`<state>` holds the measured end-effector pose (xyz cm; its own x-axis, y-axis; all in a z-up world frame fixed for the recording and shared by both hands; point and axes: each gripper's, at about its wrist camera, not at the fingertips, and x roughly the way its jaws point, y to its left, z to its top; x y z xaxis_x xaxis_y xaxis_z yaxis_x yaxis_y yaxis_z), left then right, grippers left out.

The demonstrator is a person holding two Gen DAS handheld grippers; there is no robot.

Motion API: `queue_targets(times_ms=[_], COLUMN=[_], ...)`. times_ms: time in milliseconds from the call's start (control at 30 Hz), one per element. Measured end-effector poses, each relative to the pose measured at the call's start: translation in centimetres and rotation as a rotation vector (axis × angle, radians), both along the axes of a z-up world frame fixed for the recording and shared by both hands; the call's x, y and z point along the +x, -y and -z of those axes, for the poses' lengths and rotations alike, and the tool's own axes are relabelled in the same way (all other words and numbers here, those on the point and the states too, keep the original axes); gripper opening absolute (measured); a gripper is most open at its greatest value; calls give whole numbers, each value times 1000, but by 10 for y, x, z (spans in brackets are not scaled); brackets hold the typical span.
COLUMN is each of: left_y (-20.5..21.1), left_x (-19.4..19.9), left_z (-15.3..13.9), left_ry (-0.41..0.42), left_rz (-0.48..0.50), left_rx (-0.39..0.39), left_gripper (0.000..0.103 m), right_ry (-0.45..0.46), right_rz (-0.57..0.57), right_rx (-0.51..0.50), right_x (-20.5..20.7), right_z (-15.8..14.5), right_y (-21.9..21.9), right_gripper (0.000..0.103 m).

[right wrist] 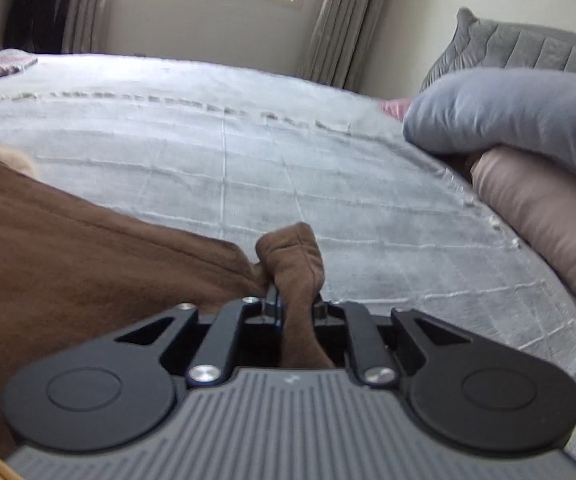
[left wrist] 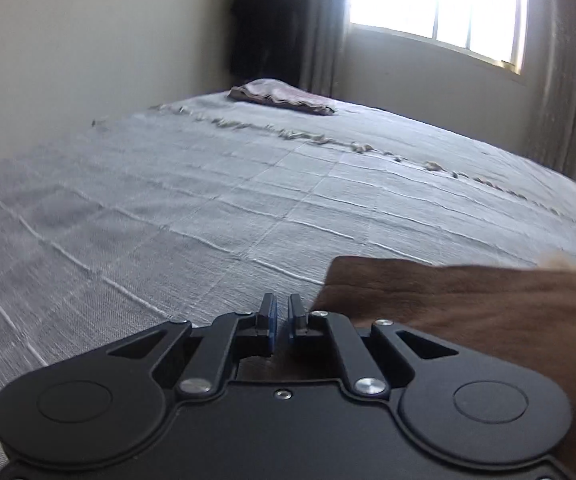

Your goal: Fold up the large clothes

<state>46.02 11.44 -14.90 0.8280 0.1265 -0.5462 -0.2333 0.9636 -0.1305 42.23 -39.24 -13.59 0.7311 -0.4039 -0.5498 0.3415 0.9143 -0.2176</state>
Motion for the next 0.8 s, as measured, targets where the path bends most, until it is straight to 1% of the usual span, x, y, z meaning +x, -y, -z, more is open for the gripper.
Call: queue_targets(times_ms=[67, 133, 167, 200, 233, 267, 300, 333, 367, 400, 467, 500, 533, 600, 633, 733, 800], left_y=[0, 7, 11, 18, 19, 21, 18, 14, 9, 4, -3, -7, -10, -18, -24, -41, -52], left_x=[1, -1, -1, -7, -12, -21, -32, -42, -55, -70, -103, -121, -136, -165, -177, -204, -214], left_z=[1, -4, -8, -14, -21, -30, -40, -49, -57, -64, -76, -80, -82, -80, -78, -63, -52], left_ry=[-16, -32, -43, -57, -66, -65, -59, -58, -62, -67, -69, -70, -84, -120, -136, -207, -241], left_rz=[1, 5, 12, 37, 75, 105, 137, 178, 220, 259, 327, 362, 393, 447, 462, 457, 428], left_rx=[-2, 26, 49, 68, 71, 60, 36, 0, -44, -83, -124, -132, -137, -162, -184, -265, -323], left_gripper=[6, 8, 8, 8, 8, 8, 16, 24, 49, 74, 88, 89, 90, 92, 92, 92, 92], right_ry=[-1, 10, 18, 19, 13, 10, 17, 22, 18, 14, 11, 10, 4, 6, 6, -16, -33], right_rz=[17, 34, 28, 28, 30, 14, -19, -58, -83, -97, -117, -129, -146, -173, -179, -143, -116], right_rx=[59, 74, 79, 81, 84, 90, 97, 111, 123, 136, 195, 244, 302, 403, 436, 458, 481], right_x=[-1, -10, -16, -24, -32, -44, -58, -75, -90, -105, -139, -155, -171, -202, -215, -239, -248], right_z=[-1, -8, -14, -21, -34, -43, -54, -63, -72, -80, -91, -94, -94, -90, -87, -75, -67], right_y=[9, 12, 13, 14, 14, 16, 16, 18, 18, 20, 27, 31, 34, 39, 40, 41, 44], right_gripper=[16, 25, 27, 36, 54, 62, 72, 76, 79, 80, 83, 88, 90, 90, 90, 90, 90])
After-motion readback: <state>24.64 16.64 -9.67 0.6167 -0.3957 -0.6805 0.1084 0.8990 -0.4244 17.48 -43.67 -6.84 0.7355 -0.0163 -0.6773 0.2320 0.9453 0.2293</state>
